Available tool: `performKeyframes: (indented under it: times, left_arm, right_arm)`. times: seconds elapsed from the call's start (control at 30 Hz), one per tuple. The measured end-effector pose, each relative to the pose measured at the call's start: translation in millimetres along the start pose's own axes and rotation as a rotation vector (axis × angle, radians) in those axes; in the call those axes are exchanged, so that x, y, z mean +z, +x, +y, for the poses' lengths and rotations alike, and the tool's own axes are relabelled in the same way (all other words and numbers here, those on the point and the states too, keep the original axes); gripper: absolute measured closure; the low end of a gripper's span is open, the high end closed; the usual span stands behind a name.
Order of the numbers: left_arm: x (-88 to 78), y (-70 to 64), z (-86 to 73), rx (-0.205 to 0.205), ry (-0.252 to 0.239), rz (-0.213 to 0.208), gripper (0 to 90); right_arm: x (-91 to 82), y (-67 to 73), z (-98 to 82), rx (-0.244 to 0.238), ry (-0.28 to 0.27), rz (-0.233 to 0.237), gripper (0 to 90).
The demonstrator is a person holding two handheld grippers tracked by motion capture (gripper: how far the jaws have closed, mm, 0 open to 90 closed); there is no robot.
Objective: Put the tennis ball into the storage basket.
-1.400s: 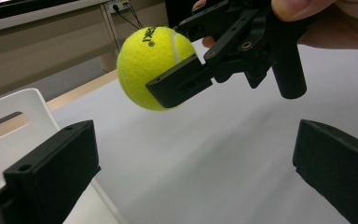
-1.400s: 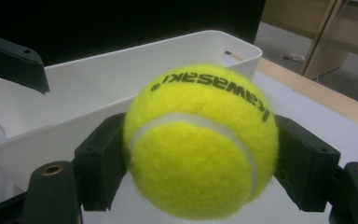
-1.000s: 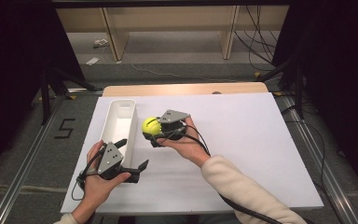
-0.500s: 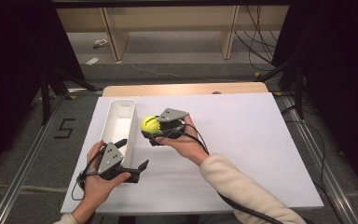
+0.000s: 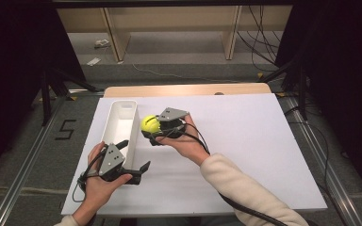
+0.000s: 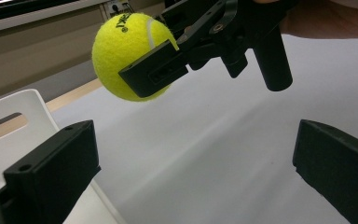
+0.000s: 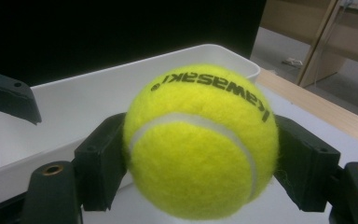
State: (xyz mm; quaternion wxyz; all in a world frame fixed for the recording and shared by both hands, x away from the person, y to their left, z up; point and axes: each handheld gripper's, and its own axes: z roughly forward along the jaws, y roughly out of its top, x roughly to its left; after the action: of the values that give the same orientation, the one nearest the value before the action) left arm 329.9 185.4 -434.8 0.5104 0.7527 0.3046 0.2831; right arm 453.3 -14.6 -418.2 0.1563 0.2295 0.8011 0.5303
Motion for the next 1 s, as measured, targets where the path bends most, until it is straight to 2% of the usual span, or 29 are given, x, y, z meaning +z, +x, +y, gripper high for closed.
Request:
performKeyframes:
  times: [1.0]
  left_arm:
    - [0.3, -0.1, -0.2, 0.000, 0.001, 0.002, 0.0]
  right_arm:
    - [7.5, 3.7, 9.7, -0.011, -0.004, 0.009, 26.1]
